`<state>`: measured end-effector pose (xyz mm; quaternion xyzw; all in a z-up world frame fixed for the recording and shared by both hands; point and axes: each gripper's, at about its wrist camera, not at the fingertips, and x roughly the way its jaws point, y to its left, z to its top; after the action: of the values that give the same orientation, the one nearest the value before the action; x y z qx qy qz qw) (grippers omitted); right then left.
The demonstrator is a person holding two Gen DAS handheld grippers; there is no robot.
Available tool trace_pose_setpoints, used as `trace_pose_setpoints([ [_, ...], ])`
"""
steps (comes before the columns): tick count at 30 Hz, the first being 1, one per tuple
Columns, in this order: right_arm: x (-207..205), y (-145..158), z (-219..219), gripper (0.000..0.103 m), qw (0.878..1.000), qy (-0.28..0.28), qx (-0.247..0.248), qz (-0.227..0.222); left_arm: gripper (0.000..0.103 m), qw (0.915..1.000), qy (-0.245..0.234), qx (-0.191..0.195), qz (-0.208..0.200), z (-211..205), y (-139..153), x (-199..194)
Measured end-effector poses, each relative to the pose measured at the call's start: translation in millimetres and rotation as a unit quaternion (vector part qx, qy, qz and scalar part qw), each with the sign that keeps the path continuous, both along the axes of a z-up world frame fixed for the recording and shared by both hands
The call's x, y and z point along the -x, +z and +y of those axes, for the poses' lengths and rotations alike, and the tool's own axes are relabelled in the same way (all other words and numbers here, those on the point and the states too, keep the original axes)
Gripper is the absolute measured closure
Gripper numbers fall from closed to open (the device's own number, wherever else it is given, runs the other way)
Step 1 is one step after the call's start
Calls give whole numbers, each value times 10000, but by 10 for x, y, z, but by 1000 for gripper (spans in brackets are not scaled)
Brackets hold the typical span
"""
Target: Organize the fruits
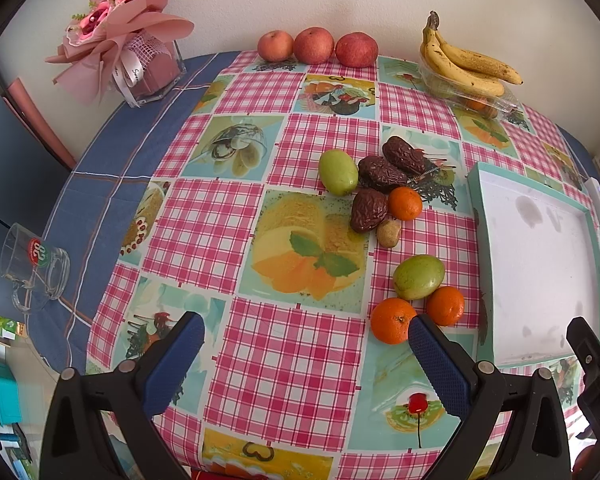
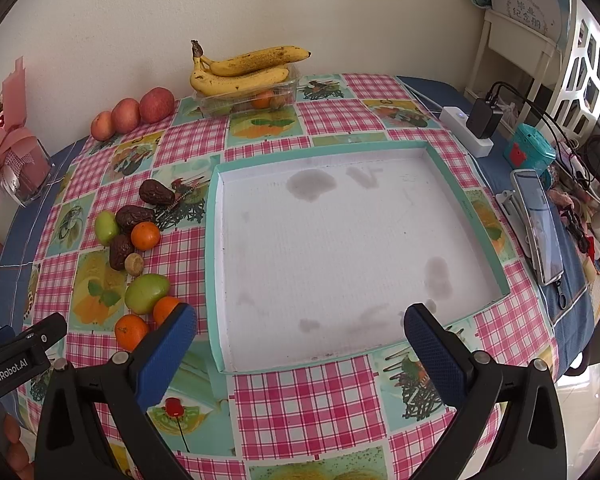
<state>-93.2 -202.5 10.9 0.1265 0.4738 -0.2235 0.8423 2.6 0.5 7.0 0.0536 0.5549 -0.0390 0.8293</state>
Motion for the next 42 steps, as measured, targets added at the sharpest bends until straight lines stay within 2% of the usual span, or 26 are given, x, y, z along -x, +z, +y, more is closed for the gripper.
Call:
trace_pose_setpoints([
  [32, 0, -7, 4, 0, 10000, 20, -30, -16, 0, 10000, 16, 66, 60, 17, -20, -24],
  [38, -87, -24, 15, 0, 9995, 195, -235, -51, 0, 9997, -29, 260, 32, 7, -35, -123],
  [42, -173, -49, 54, 0, 9988, 390, -271, -109, 0, 9993, -122, 312, -153, -2, -11, -200],
])
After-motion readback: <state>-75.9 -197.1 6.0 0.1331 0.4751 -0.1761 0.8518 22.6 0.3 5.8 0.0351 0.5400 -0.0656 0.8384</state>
